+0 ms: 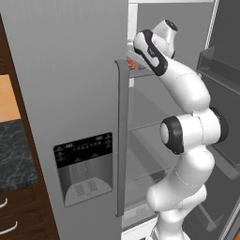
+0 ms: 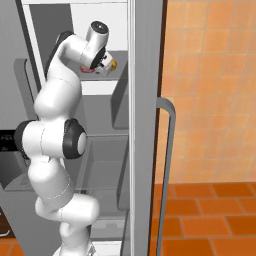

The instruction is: Place one squash and one steak in each tupperware on the nearby counter, to pack two identical lunches.

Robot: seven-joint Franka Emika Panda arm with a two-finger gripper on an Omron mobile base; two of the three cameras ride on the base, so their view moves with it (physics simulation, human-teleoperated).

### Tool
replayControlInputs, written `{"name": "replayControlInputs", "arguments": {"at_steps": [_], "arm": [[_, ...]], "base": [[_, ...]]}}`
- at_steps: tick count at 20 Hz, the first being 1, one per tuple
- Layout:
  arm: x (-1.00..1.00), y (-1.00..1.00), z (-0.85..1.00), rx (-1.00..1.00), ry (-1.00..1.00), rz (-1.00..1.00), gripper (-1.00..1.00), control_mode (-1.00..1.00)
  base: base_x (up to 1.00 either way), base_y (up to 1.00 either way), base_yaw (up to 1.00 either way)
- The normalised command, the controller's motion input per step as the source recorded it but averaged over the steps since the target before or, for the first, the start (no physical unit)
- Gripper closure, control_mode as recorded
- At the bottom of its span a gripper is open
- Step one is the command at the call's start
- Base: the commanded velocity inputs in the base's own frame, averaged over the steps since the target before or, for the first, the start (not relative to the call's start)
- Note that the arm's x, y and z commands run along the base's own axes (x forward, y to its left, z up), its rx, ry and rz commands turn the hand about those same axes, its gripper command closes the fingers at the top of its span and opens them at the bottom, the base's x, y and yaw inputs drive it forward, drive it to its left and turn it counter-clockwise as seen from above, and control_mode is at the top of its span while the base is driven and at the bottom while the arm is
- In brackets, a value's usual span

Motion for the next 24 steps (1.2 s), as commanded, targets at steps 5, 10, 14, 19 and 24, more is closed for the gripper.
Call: {"name": "replayControlInputs", "arguments": {"at_steps": [5, 10, 14, 19, 24], "arm": [[-0.23, 0.18, -0.16, -0.04, 0.00, 0.00, -1.00, -1.00], [-0.05, 0.11, -0.02, -0.02, 0.06, 0.00, -1.00, -1.00], [0.16, 0.05, -0.18, -0.19, 0.03, 0.13, -1.00, -1.00], [0.47, -0.02, -0.18, -0.19, 0.00, 0.27, -1.00, -1.00], [0.38, -0.15, -0.15, -0.14, 0.00, 0.35, -1.00, -1.00]], "base": [[0.00, 0.00, 0.00], [0.00, 0.00, 0.00], [0.00, 0.00, 0.00], [0.00, 0.00, 0.00], [0.00, 0.00, 0.00]]}}
